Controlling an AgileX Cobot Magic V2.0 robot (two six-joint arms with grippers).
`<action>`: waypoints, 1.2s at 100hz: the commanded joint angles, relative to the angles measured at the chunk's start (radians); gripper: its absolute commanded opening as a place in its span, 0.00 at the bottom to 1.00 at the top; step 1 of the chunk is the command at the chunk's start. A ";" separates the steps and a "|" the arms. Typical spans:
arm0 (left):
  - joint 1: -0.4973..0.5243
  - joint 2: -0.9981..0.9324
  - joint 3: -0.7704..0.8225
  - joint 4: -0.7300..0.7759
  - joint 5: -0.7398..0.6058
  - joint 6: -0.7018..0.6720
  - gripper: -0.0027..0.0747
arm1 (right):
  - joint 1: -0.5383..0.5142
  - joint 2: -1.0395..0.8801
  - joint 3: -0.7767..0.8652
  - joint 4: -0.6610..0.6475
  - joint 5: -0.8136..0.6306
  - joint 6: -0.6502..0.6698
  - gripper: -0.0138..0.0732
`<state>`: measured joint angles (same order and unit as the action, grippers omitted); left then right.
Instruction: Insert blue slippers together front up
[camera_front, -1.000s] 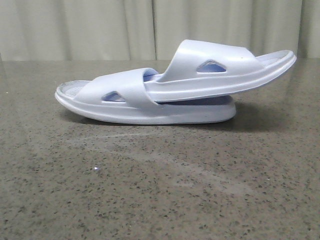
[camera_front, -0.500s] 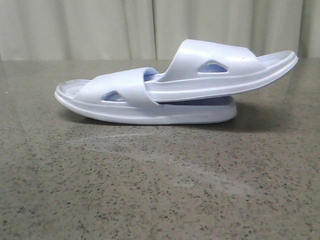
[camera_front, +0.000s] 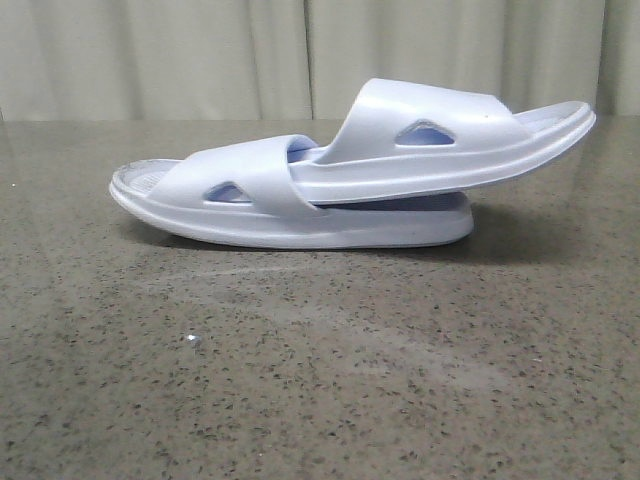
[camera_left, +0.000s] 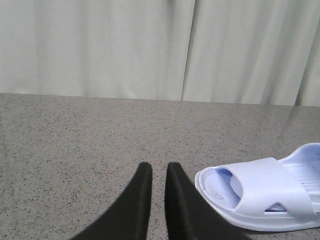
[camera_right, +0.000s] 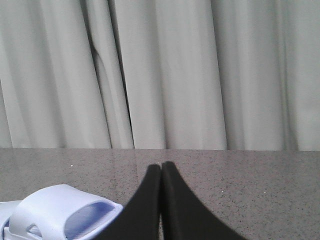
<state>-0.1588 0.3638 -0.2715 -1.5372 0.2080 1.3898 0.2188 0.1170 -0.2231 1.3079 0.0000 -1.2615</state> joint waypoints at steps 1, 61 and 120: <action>0.004 0.005 -0.027 -0.017 0.001 0.001 0.06 | 0.001 0.008 -0.028 -0.005 -0.013 -0.014 0.04; 0.002 0.005 -0.027 -0.017 0.001 0.001 0.06 | 0.001 0.008 -0.028 -0.005 -0.013 -0.014 0.04; -0.008 0.005 -0.020 0.064 -0.054 -0.003 0.06 | 0.001 0.008 -0.028 -0.005 -0.013 -0.014 0.04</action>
<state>-0.1588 0.3638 -0.2641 -1.5284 0.1608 1.3898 0.2188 0.1170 -0.2231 1.3079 0.0000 -1.2615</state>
